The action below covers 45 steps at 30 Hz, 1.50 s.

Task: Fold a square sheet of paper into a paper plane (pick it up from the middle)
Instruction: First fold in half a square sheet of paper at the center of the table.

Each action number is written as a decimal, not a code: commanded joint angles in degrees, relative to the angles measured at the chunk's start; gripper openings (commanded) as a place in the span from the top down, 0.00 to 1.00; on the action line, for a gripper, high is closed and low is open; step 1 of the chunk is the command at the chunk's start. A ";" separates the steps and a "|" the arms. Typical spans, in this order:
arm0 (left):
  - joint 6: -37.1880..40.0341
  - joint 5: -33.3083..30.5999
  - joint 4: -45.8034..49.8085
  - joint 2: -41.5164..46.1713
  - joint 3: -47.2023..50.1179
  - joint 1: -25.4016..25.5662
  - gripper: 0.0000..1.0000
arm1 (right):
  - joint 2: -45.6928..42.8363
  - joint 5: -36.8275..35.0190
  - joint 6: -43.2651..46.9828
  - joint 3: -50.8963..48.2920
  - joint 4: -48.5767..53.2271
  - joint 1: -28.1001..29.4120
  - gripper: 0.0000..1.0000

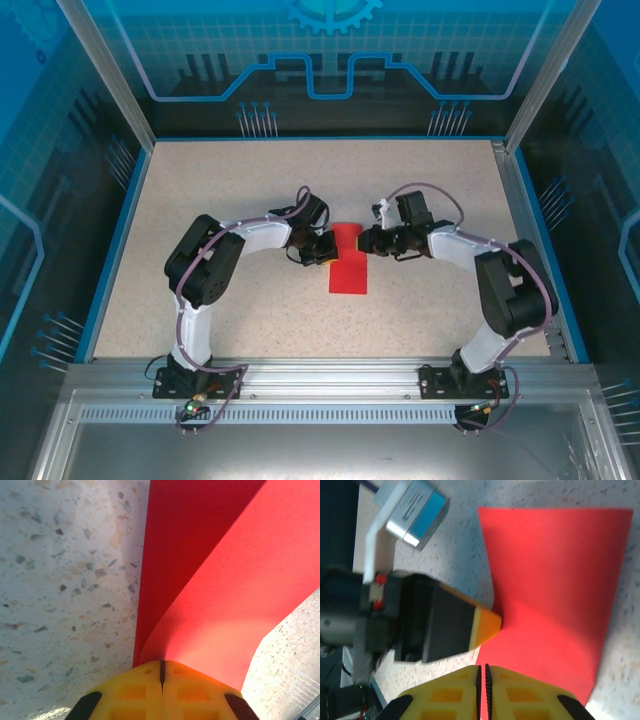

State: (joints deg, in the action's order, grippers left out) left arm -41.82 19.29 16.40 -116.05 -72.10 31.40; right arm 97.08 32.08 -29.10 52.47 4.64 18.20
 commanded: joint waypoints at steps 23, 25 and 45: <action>1.99 -2.74 4.34 -3.22 2.45 0.55 1.00 | 7.61 -0.24 2.40 4.02 1.54 -2.18 0.84; 1.94 -2.70 4.35 -3.28 2.49 0.56 1.00 | 7.94 1.00 1.87 5.20 1.03 -2.75 0.84; 2.04 -2.81 4.33 -3.34 2.76 0.57 1.00 | 16.15 -1.67 4.72 9.68 4.98 -3.62 0.83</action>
State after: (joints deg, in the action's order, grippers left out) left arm -41.39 19.29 16.14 -116.11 -71.90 31.40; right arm 112.31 31.64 -25.82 60.88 5.87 15.22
